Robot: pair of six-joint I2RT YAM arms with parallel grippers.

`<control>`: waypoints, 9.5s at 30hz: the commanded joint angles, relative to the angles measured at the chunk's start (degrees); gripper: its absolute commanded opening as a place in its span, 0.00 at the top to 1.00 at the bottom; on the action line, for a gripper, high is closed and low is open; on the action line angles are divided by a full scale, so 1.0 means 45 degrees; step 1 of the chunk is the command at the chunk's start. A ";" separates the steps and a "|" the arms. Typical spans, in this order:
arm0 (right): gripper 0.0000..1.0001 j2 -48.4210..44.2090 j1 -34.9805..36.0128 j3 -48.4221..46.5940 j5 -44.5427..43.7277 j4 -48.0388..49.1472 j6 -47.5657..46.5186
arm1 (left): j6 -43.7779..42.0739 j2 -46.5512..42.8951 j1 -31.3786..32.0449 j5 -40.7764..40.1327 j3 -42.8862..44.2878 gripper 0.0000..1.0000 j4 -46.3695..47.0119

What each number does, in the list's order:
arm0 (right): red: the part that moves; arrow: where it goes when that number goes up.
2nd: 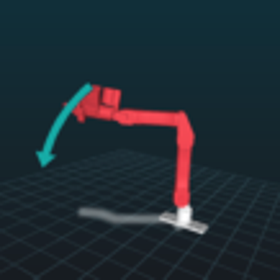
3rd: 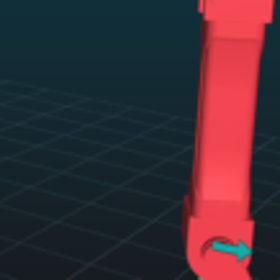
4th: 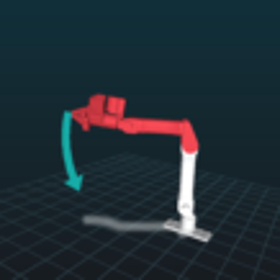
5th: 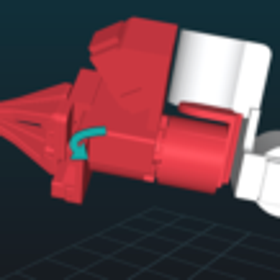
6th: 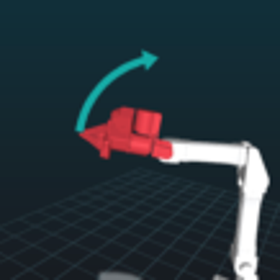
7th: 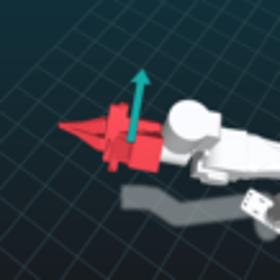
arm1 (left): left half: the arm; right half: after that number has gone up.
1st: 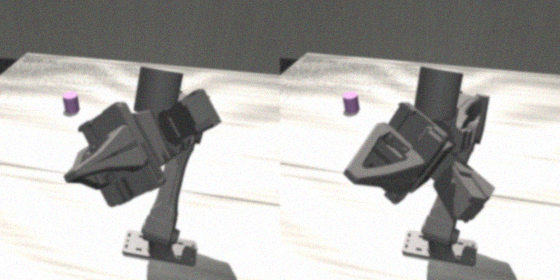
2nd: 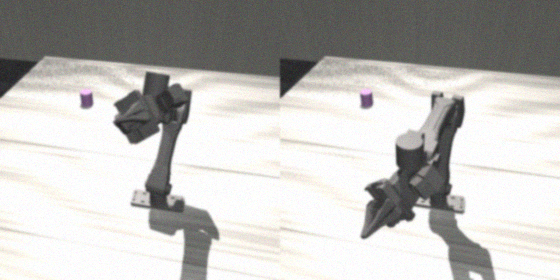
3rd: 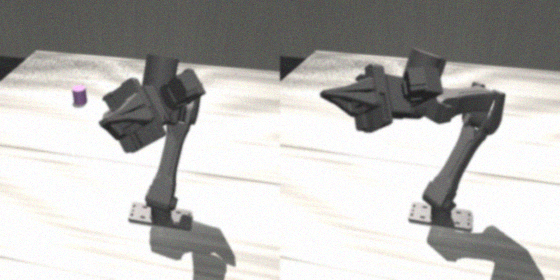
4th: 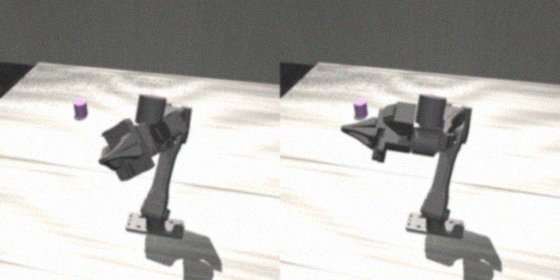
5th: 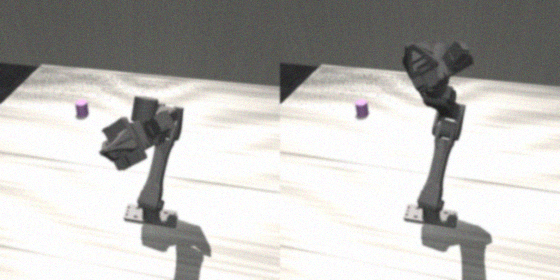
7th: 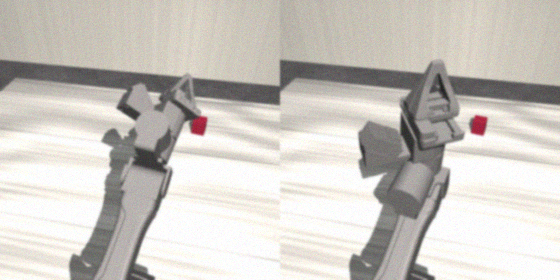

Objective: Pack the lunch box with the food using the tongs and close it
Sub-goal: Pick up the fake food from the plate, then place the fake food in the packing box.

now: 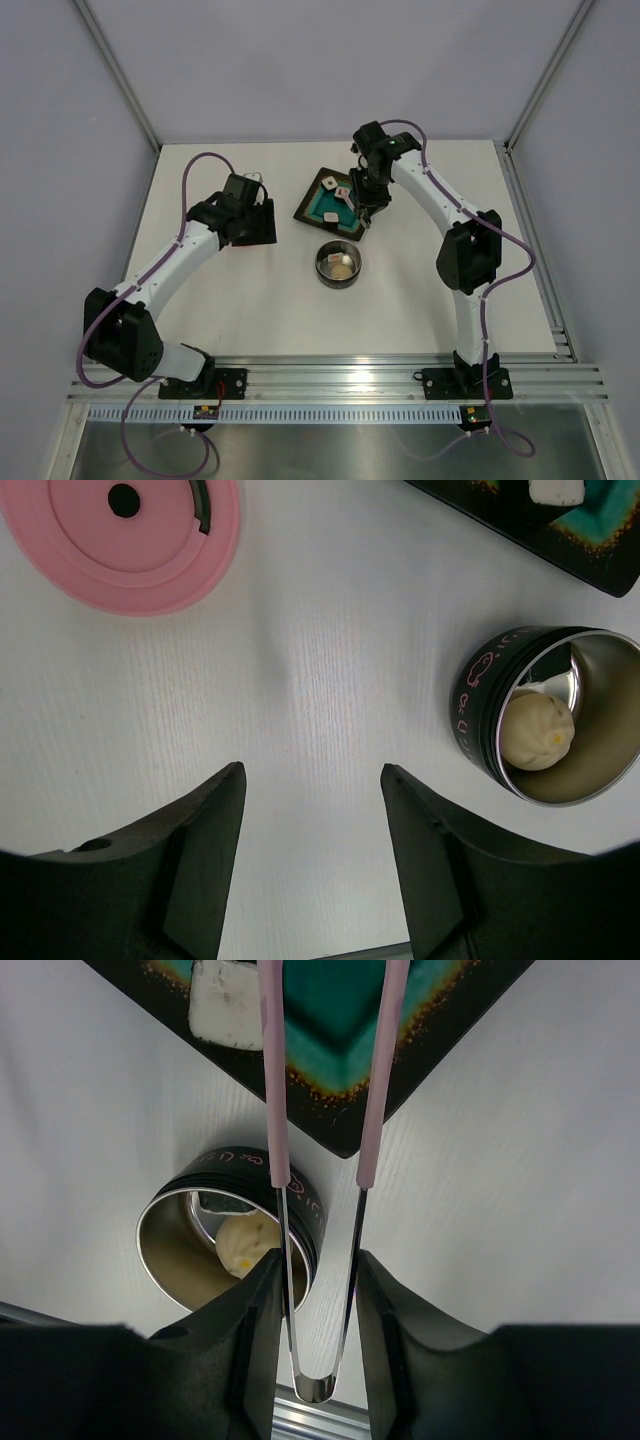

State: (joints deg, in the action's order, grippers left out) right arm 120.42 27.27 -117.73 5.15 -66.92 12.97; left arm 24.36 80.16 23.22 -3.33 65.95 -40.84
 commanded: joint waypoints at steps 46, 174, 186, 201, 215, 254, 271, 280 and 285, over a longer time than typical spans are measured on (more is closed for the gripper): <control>0.58 0.3767 0.0992 -0.3524 -0.2530 -0.0228 -0.0402 | -0.0198 -0.0138 -0.0082 -0.0529 0.0227 0.40 0.0091; 0.55 -0.5530 0.4683 0.5733 -0.2648 -0.0560 0.2274 | -0.0159 -0.0431 -0.0141 -0.0685 -0.0164 0.39 0.0403; 0.56 -0.5627 0.4742 0.5110 -0.2843 -0.0638 0.2371 | -0.0159 -0.0509 -0.0141 -0.0685 -0.0223 0.39 0.0384; 0.56 -0.5471 0.4761 0.3996 -0.3759 -0.0716 0.2254 | -0.0179 -0.0567 -0.0141 -0.0763 -0.0262 0.39 0.0384; 0.72 -0.5159 0.4761 0.3487 -0.3644 -0.0560 0.2000 | -0.0159 -0.0567 -0.0141 -0.0802 -0.0281 0.39 0.0345; 1.00 -0.4572 0.5229 0.3975 -0.5166 0.0221 0.1590 | -0.0218 -0.0372 -0.0141 -0.0822 -0.0145 0.39 0.0325; 1.00 -0.5216 0.5327 0.3547 -0.5695 0.1002 0.1590 | -0.0238 -0.0314 -0.0161 -0.0822 -0.0223 0.39 0.0365; 1.00 -0.5803 0.5327 0.3799 -0.6378 0.1569 0.1824 | -0.0238 -0.0352 -0.0161 -0.0822 -0.0223 0.39 0.0365; 1.00 -0.5803 0.5327 0.3858 -0.6650 0.1589 0.1922 | -0.0237 -0.0372 -0.0161 -0.0841 -0.0223 0.39 0.0326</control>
State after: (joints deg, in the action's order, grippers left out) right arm 96.38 50.63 -99.31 -21.37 -61.47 20.67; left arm 23.94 79.55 22.87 -6.09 64.99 -40.88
